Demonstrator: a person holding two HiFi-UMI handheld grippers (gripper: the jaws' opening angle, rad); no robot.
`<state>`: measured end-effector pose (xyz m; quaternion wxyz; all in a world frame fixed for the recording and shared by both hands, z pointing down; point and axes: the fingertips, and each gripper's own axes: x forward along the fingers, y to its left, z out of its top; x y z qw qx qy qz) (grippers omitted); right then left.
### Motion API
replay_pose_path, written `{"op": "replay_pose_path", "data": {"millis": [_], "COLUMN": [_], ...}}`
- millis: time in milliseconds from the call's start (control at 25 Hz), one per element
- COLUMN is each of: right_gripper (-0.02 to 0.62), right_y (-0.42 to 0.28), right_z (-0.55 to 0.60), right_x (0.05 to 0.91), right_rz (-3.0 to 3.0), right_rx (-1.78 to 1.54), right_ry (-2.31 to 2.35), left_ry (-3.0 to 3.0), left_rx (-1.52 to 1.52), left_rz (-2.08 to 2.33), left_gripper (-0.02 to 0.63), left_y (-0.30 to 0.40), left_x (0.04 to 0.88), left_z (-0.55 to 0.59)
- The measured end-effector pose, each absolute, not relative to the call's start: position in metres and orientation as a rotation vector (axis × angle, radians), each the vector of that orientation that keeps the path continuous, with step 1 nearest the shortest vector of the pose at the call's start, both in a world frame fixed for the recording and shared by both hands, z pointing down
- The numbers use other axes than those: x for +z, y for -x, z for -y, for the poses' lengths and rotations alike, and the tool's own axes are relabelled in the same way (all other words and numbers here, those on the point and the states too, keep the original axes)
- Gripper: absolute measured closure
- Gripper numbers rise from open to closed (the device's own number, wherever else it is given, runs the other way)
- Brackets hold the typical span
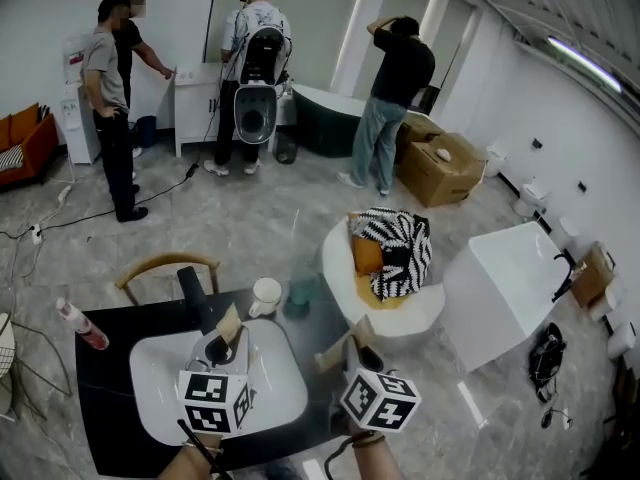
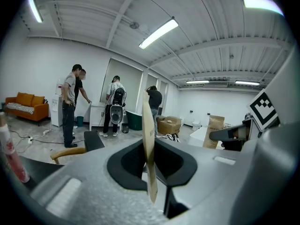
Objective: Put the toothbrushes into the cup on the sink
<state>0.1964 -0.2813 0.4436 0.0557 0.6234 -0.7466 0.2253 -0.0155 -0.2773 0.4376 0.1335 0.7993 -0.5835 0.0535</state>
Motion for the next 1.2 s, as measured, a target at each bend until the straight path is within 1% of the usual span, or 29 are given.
{"op": "replay_pose_path", "data": {"millis": [320,920,1200], "right_gripper": [0.565,0.565,0.565], "right_y": [-0.190,-0.168,-0.167], "right_z": [0.317,0.390,0.416], "right_x": [0.433,0.396,0.378], "right_rz": [2.312,2.427,2.486], "right_rx": [0.669,0.528,0.533], "right_ry": [-1.872,-1.813,-1.800], "left_ry": [-2.277,-2.228,-2.196], "left_rx": [0.166,0.174,0.192], "left_rz": [1.704,1.736,1.748], "left_gripper": [0.567,0.568,0.567], "left_y": [0.019,0.023,0.023], "left_x": [0.450,0.460,0.468], "left_z": [0.285,0.291,0.292]}}
